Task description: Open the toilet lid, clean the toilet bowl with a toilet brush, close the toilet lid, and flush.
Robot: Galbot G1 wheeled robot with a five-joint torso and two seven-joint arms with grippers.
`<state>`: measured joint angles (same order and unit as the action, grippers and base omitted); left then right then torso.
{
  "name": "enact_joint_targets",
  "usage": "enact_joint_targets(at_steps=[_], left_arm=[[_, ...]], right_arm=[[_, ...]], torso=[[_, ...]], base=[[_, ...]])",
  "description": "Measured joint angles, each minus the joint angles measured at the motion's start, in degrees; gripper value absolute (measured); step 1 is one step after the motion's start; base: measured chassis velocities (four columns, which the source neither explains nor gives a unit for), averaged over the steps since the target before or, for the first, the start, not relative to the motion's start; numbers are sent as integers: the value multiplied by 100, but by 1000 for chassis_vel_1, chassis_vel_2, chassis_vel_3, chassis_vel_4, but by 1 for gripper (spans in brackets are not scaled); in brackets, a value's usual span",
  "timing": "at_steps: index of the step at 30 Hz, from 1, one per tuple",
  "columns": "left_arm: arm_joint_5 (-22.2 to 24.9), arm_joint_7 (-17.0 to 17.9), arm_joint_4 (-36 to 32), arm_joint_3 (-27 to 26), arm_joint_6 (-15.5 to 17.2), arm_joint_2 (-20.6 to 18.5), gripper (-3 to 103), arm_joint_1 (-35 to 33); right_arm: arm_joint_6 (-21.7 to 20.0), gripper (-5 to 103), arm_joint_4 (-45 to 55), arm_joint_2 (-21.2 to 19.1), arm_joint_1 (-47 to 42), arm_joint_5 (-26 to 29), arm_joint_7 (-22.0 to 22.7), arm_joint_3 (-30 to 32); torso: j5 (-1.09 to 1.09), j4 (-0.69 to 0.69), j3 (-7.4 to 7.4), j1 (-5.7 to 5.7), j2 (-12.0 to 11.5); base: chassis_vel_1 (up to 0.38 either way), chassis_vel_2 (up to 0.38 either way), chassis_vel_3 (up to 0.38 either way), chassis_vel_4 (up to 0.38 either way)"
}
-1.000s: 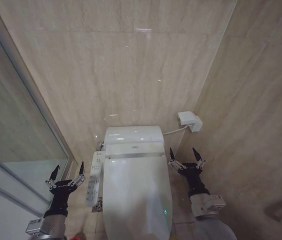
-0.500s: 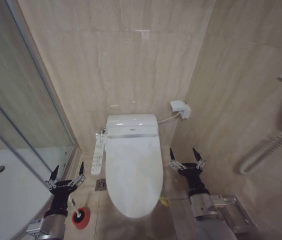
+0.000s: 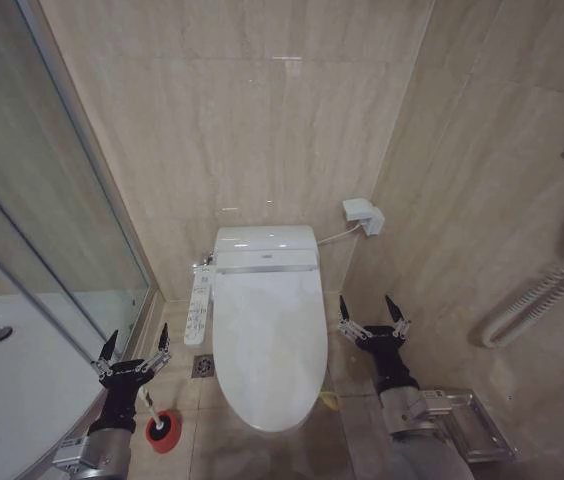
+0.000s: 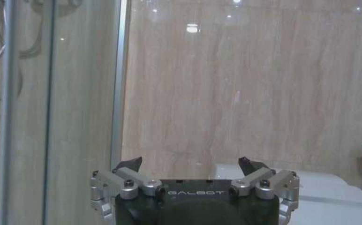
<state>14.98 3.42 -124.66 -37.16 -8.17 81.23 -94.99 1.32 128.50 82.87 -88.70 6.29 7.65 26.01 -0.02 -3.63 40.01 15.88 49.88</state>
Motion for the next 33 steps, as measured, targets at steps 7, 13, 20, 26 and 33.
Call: enact_joint_targets(at_steps=[7, 13, 20, 26, 33], left_arm=[[0, 0, 0, 0, 0, 1, 100, -6], [0, 0, 0, 0, 0, 1, 100, 1], [0, 0, 0, 0, 0, 1, 100, 0], [0, 0, 0, 0, 0, 1, 100, 0], [0, 0, 0, 0, 0, 1, 100, -3]], right_arm=[[0, 100, 0, 0, -7, 0, 0, 0], [0, 100, 0, 0, -2, 0, 0, 0], [0, 100, 0, 0, 0, 0, 0, 0], [0, 100, 0, 0, -1, 0, 0, 0], [0, 100, 0, 0, -6, 0, 1, 0]], torso=[[1, 0, -4, -10, 5], [0, 0, 0, 0, 2], [0, -1, 0, 2, 1], [1, 0, -1, -3, 1], [-1, -1, -3, -8, 4]], base=[[124, -152, -135, 146], [-3, 4, 0, -10], [-18, 21, 26, -20], [107, -109, -100, 116], [185, -167, -187, 169]])
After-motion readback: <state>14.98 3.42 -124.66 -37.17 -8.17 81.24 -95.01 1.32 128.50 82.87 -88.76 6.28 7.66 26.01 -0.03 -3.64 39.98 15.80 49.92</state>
